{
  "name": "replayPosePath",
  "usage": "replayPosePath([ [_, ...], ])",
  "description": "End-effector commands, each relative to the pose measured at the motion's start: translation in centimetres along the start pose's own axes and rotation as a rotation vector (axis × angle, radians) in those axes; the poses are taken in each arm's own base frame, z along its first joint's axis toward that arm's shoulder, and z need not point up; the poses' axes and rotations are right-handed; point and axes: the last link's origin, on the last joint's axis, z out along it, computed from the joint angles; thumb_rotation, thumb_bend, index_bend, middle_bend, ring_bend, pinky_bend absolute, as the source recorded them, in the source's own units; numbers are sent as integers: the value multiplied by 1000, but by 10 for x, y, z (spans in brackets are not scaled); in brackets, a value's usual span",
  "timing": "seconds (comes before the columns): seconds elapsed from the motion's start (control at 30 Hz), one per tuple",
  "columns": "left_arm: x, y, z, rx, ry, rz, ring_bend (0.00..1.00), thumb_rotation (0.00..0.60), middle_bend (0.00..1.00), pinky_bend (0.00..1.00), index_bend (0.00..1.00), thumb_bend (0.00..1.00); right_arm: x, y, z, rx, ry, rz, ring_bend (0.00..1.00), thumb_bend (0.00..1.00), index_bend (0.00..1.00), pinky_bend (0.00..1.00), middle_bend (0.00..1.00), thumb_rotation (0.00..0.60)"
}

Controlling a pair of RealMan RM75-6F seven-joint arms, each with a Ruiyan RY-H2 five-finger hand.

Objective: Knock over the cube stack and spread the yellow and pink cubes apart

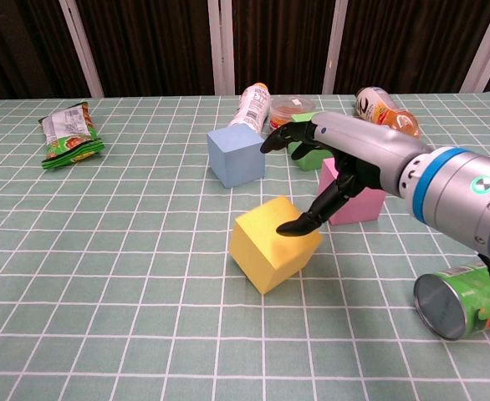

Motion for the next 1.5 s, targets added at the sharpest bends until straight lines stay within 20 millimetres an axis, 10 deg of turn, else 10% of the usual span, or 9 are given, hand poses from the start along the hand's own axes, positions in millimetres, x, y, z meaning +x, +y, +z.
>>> replayPosePath([
  [0.03,0,0,0,0,-1,0,0,600,27,0,177,150,2,-2,-1,8,-10,-14,56,150,116,4,33,600],
  [0.5,-1,0,0,-2,-4,2,0,600,28,0,177,150,47,24,6,-51,119,-134,64,148,108,2,27,600],
  [0.87,-2,3,-1,1,1,16,0,600,28,0,177,150,50,70,17,-110,22,-239,68,148,112,0,28,600],
  [1.5,-2,3,-1,2,2,21,0,600,28,0,177,150,37,76,40,-80,-18,-375,260,148,219,0,141,600],
])
